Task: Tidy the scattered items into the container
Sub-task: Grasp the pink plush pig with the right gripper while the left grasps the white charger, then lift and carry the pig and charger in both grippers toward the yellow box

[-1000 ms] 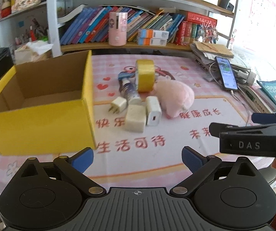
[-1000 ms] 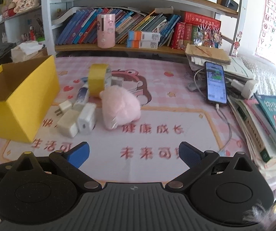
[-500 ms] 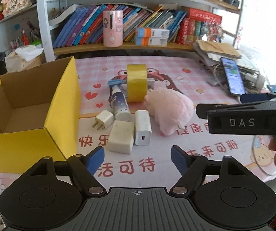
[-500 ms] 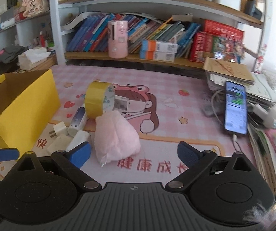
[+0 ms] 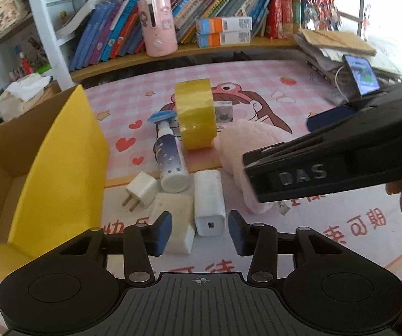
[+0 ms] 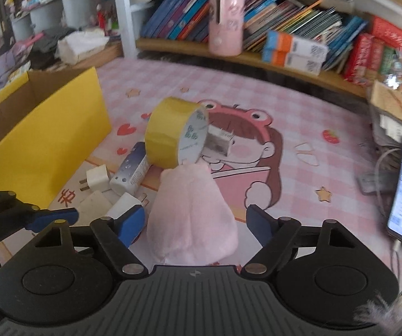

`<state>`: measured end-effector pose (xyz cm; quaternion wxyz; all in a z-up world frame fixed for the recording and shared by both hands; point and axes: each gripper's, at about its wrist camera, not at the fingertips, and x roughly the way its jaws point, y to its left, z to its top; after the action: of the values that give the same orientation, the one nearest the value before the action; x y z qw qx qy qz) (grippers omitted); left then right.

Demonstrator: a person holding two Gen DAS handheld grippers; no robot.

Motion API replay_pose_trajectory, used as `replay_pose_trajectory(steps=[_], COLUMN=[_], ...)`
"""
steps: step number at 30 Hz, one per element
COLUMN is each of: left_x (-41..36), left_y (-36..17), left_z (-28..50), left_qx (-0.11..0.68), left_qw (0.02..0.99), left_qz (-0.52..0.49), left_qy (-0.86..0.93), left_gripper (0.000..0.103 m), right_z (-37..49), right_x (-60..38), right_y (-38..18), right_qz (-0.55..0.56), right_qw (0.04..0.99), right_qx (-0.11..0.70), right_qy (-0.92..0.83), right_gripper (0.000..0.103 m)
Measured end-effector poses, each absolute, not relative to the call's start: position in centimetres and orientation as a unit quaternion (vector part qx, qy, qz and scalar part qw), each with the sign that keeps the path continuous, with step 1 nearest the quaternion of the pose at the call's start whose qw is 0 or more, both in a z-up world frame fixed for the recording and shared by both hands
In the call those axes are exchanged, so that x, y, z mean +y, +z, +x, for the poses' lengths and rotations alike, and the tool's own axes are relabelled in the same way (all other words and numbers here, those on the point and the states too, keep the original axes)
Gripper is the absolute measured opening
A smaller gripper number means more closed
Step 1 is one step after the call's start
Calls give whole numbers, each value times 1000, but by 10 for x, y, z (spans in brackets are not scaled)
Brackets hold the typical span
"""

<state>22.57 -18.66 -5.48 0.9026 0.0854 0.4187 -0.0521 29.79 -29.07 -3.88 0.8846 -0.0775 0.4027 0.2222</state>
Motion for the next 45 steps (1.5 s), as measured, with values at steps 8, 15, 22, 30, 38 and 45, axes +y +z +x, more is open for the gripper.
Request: replay_pose_trajectory(steps=[8, 15, 22, 30, 38, 45], left_x=[-199, -203, -204, -199, -195, -180], left_y=[-63, -70, -74, -54, -38, -28], left_z=[240, 254, 257, 239, 214, 189], left_qx=[429, 434, 438, 411, 393, 374], left_qw=[896, 894, 891, 906, 914, 920], left_qz=[98, 95, 97, 61, 37, 34], left_qy=[-60, -60, -63, -75, -94, -115], left_gripper=[26, 25, 25, 24, 24, 25], right_z=[318, 324, 328, 311, 284, 250], right_x=[-291, -301, -298, -312, -327, -321], right_y=[-55, -55, -60, -47, -31, -21], right_qz=[-76, -69, -75, -62, -44, -39], right_qw=[865, 862, 856, 869, 884, 895], right_qx=[436, 442, 449, 429, 415, 403], right_qy=[238, 238, 247, 237, 209, 188], right_gripper=[74, 72, 70, 60, 60, 61])
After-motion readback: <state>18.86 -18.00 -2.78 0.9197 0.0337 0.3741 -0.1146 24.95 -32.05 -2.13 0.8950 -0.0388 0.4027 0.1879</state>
